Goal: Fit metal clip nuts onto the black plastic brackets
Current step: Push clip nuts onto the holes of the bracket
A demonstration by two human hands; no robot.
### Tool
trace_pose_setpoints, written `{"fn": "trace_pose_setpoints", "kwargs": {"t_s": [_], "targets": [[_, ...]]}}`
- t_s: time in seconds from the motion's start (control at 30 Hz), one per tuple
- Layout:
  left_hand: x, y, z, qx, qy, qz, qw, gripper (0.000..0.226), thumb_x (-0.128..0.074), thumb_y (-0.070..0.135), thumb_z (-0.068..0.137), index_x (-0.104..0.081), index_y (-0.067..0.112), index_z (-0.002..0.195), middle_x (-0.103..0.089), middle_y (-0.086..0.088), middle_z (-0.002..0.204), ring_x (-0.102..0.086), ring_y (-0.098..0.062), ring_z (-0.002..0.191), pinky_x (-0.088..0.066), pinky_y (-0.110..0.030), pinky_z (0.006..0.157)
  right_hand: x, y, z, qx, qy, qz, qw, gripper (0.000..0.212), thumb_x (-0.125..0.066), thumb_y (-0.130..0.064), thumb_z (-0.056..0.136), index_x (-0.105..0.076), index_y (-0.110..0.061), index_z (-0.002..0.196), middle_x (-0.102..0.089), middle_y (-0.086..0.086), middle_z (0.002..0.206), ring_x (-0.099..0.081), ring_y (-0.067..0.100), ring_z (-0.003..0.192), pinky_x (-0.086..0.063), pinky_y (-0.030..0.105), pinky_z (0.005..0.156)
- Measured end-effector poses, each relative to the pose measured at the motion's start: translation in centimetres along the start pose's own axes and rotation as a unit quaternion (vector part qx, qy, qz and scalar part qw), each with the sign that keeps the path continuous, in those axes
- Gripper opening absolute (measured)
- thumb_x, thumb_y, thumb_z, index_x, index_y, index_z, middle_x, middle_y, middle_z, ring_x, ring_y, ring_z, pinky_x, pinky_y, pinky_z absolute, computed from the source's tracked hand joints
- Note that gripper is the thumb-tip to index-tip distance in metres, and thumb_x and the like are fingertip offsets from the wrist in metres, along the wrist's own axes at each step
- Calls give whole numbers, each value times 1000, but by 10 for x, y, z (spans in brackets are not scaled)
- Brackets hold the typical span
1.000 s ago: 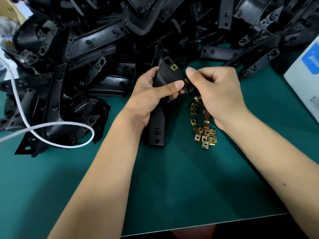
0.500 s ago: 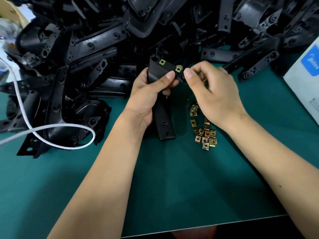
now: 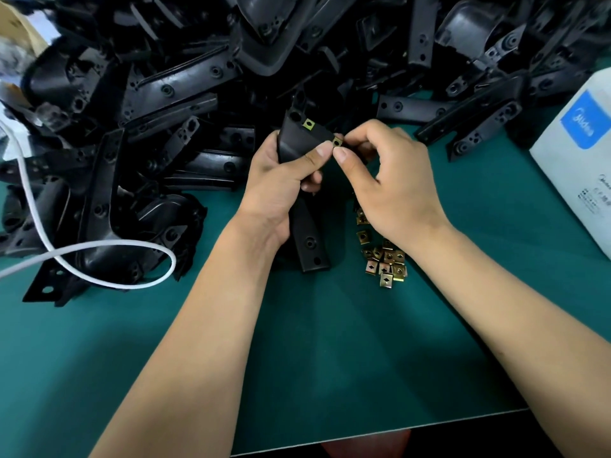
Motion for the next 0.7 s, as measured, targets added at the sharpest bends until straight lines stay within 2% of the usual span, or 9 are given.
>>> {"fn": "trace_pose_setpoints", "kwargs": {"t_s": [0.13, 0.23, 0.3, 0.33, 0.4, 0.47, 0.57, 0.63, 0.7], "targets": [[0, 0, 0, -11, 1, 7, 1000, 22, -71, 2, 94, -56, 6, 110, -54, -13, 91, -43, -10, 58, -36, -22, 51, -3, -2, 1, 17, -11, -13, 1000, 20, -62, -32, 102, -66, -12, 104, -66, -2, 88, -59, 20, 87, -46, 34, 74], [0, 2, -1, -26, -1, 16, 1000, 18, -70, 2, 95, -58, 8, 107, -66, -4, 88, -48, -10, 59, -38, -21, 52, -3, -1, 1, 19, -20, 2, 1000, 19, -63, -30, 102, -67, -11, 105, -60, -5, 78, -54, 14, 71, -37, 25, 66], [-4, 4, 0, -29, -23, 4, 999, 18, -69, 8, 97, -58, 12, 110, -75, -3, 110, -55, -10, 65, -39, -19, 52, -3, -2, 1, 18, -27, 5, 999, 18, -64, -28, 102, -68, -11, 106, -60, -7, 77, -54, 12, 68, -38, 25, 65], [-6, 5, 0, -27, -40, -10, 999, 17, -67, 13, 99, -57, 14, 113, -74, -2, 124, -58, -11, 71, -40, -19, 52, -3, -2, 0, 17, -29, 10, 999, 17, -65, -27, 102, -68, -11, 105, -62, -10, 77, -56, 10, 69, -40, 25, 65], [-8, 7, 2, -20, -65, -31, 997, 23, -59, 25, 104, -58, 18, 126, -69, -1, 135, -64, -13, 84, -43, -19, 55, -2, -2, -1, 17, -29, 25, 999, 15, -65, -25, 102, -69, -11, 107, -61, -19, 75, -57, 3, 69, -41, 20, 66], [-7, 6, 4, -11, -73, -43, 996, 27, -55, 28, 107, -59, 18, 131, -70, -4, 133, -69, -16, 95, -51, -23, 64, -1, -1, -1, 15, -34, 27, 999, 18, -64, -24, 102, -67, -13, 116, -56, -22, 72, -55, 0, 69, -37, 15, 66], [-4, 4, 4, -4, -77, -80, 994, 21, -60, 16, 104, -64, 12, 124, -73, -8, 126, -72, -22, 110, -59, -34, 86, -5, 2, -2, 1, -61, 29, 998, 22, -58, -24, 105, -66, -19, 123, -54, -17, 68, -54, 3, 64, -34, 13, 62], [-1, 3, 5, -6, -57, -87, 995, 15, -62, 11, 101, -66, 10, 116, -76, -6, 117, -74, -20, 103, -59, -32, 85, -7, 2, -2, -6, -68, 42, 997, 18, -57, -23, 104, -69, -19, 118, -56, -16, 64, -55, 5, 61, -35, 13, 58], [-1, 1, 5, -12, -44, -89, 995, 11, -63, 8, 100, -67, 9, 110, -76, -4, 111, -73, -19, 97, -59, -32, 83, -5, 1, -2, -12, -54, 52, 997, 14, -61, -26, 102, -70, -19, 111, -61, -16, 69, -58, 5, 63, -37, 14, 58]]}}
Point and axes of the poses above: each hand's wrist, its own z-axis towards the middle knuckle, its own x-axis out of the back of the hand, y = z × x, the point moved 10 cm from there along z, towards the middle knuckle
